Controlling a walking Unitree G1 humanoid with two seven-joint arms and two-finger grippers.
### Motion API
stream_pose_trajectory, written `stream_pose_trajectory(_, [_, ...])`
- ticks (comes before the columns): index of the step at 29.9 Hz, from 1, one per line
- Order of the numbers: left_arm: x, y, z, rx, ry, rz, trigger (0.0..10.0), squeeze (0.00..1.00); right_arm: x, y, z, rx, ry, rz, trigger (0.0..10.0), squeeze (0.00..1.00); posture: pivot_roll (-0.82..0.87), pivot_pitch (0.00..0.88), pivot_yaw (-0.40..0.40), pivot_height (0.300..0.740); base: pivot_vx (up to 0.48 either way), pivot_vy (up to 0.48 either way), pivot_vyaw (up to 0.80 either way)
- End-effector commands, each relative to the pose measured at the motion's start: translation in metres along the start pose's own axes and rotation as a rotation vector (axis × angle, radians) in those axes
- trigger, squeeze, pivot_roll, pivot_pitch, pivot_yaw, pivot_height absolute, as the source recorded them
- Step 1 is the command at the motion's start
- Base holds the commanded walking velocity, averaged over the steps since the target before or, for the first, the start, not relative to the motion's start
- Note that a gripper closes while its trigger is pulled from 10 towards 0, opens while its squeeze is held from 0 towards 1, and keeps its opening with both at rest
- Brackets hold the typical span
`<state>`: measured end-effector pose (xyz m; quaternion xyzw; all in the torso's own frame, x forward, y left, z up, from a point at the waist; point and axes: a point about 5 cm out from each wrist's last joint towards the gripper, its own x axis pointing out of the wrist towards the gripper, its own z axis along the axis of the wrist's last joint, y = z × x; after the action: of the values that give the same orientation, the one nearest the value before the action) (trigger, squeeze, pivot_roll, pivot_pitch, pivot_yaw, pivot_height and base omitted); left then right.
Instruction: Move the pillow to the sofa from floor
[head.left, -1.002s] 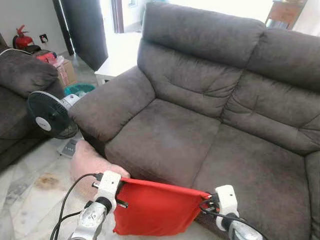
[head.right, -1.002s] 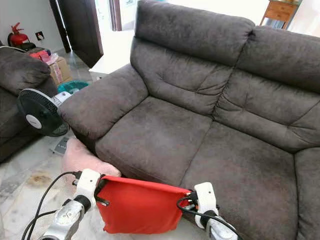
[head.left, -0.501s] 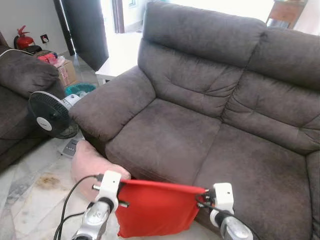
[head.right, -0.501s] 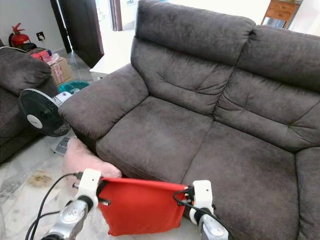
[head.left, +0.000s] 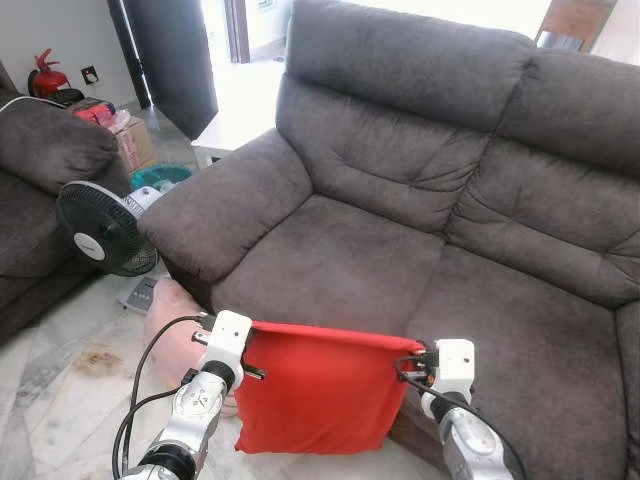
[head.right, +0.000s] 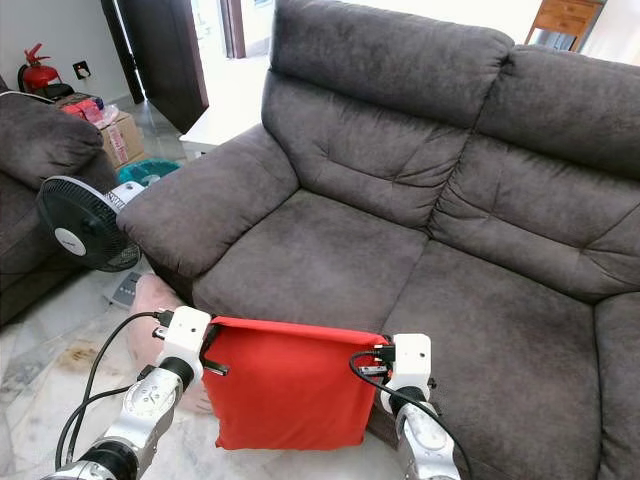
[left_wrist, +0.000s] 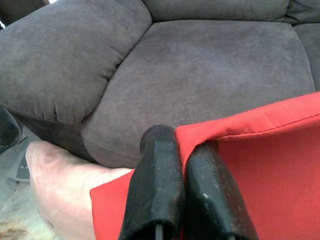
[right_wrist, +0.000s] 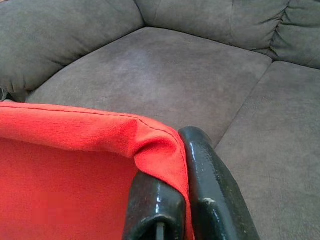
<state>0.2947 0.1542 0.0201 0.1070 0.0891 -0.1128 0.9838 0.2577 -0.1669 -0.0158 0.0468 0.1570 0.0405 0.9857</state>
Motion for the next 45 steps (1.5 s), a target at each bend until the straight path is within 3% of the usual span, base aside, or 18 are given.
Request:
stream_pose_trajectory(1, [0.000,0.018,0.009,0.017,-0.056,0.071,10.0,0.00,0.000,-0.015,0.012,0.010,-0.077,-0.082,10.0,0.00,0.07,0.014,-0.039,0.740,0.000,0.000,0.00])
stream_pose_trajectory(7, [-0.002,0.017,0.012,0.023,-0.091,0.082,10.0,0.00,-0.003,-0.019,0.015,-0.030,-0.114,-0.106,10.0,0.00,0.07,0.015,-0.040,0.740,0.000,0.000,0.00])
stream_pose_trajectory(13, [-0.013,0.012,0.024,0.064,-0.228,0.086,10.0,0.00,-0.016,-0.023,0.029,-0.023,-0.257,-0.126,10.0,0.00,0.07,0.023,-0.035,0.740,0.000,0.000,0.00])
stream_pose_trajectory(14, [-0.022,0.011,0.026,0.070,-0.261,0.087,10.0,0.00,-0.025,-0.019,0.032,-0.030,-0.301,-0.120,10.0,0.00,0.06,0.027,-0.033,0.740,0.000,0.000,0.00])
stream_pose_trajectory(19, [-0.035,0.010,0.022,0.075,-0.270,0.090,10.0,0.00,-0.041,-0.007,0.032,-0.032,-0.336,-0.085,10.0,0.00,0.06,0.030,-0.029,0.740,0.000,0.000,0.00])
stream_pose_trajectory(31, [-0.047,0.004,0.004,0.077,-0.202,0.101,10.0,0.00,-0.048,-0.016,0.010,-0.009,-0.245,-0.123,10.0,0.00,0.06,0.027,-0.031,0.740,0.000,0.000,0.00])
stream_pose_trajectory(34, [-0.054,0.004,0.003,0.074,-0.191,0.112,10.0,0.00,-0.057,-0.017,0.011,-0.002,-0.239,-0.122,10.0,0.00,0.06,0.032,-0.033,0.740,0.000,0.000,0.00])
stream_pose_trajectory(41, [-0.055,0.006,0.003,0.069,-0.183,0.119,10.0,0.00,-0.060,-0.017,0.011,-0.001,-0.236,-0.119,10.0,0.00,0.06,0.032,-0.034,0.740,0.000,0.000,0.00])
stream_pose_trajectory(45, [-0.055,0.007,0.000,0.067,-0.169,0.120,10.0,0.00,-0.063,-0.018,0.000,0.005,-0.191,-0.114,10.0,0.00,0.06,0.031,-0.033,0.740,0.000,0.000,0.00])
